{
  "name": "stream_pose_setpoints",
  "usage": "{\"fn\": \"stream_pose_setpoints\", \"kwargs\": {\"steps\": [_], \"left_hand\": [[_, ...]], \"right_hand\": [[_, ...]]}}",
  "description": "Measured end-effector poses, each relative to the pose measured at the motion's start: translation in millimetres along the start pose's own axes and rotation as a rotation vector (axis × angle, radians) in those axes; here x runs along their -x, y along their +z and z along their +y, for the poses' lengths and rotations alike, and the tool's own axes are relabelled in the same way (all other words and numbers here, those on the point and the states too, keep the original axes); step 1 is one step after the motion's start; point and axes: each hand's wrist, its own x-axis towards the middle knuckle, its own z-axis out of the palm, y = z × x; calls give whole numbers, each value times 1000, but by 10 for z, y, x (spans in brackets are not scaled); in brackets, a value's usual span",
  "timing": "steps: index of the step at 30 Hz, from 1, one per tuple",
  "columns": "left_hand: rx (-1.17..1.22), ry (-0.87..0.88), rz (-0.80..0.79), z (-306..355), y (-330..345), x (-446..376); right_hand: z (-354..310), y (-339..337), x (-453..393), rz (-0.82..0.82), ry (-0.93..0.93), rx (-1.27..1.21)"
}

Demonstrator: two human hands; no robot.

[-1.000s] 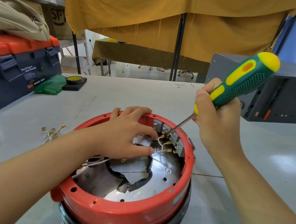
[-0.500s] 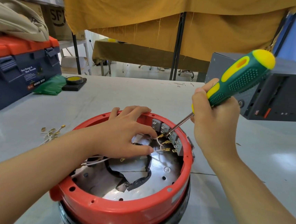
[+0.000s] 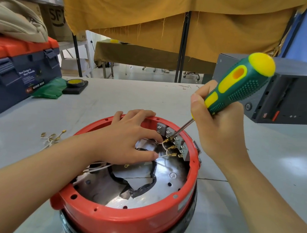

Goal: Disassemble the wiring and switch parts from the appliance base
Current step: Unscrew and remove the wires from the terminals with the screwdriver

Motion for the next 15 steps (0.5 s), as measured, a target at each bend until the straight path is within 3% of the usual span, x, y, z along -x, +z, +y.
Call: {"fn": "stream_pose_setpoints", "kwargs": {"steps": [9,12,15], "left_hand": [[-3,-6,-13,12,-10,5],[-6,-8,1,26,-6,2],[12,-10,13,27,-9,4]], "right_hand": [[65,17,-23,77,148,-153],[112,53,-8,152,282,-224],[132,129,16,158,328,-165]]}}
